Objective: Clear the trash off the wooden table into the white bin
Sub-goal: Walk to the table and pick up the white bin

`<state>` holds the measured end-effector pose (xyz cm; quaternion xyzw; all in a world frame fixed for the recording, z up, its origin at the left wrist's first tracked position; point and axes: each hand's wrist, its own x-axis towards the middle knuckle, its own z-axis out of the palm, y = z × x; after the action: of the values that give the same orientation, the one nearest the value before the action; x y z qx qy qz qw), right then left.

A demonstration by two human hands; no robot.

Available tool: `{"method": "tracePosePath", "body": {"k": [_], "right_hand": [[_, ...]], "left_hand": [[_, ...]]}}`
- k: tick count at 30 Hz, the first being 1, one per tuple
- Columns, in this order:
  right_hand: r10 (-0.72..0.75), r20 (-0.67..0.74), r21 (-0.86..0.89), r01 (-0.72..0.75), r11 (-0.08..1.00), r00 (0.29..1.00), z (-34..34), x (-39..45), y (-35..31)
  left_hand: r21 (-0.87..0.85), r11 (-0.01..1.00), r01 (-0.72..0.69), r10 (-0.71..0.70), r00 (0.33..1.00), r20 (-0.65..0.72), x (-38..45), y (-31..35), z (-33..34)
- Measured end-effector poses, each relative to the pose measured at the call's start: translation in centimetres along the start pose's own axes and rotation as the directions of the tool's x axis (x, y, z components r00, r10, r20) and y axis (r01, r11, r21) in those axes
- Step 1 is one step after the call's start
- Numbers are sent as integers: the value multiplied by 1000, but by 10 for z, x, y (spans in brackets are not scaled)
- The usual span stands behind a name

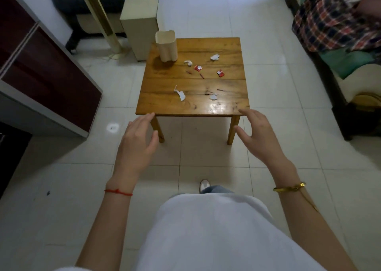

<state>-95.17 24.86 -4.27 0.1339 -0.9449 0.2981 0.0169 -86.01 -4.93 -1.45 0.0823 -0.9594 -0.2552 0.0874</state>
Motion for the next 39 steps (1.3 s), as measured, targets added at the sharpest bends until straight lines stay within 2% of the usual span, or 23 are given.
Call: {"method": "tracePosePath", "body": {"k": [8,15,32,39], "right_hand": [[-40,65,44,37,998,997,5,136,6],[-18,114,23,16,1000,993,40,227,2],[130,60,-11,-129,992,990,123,507,-32],[153,103,-71,-146,987,983,161,579,-15]], "left_hand": [[-5,995,98,-98,995,-10,112,-9,17],[-32,994,107,-106,994,18,205,-43,31],[-16,991,132,-130,985,111,537,-153,60],[-24,959,283,-272,940,203,662,-195,120]]}}
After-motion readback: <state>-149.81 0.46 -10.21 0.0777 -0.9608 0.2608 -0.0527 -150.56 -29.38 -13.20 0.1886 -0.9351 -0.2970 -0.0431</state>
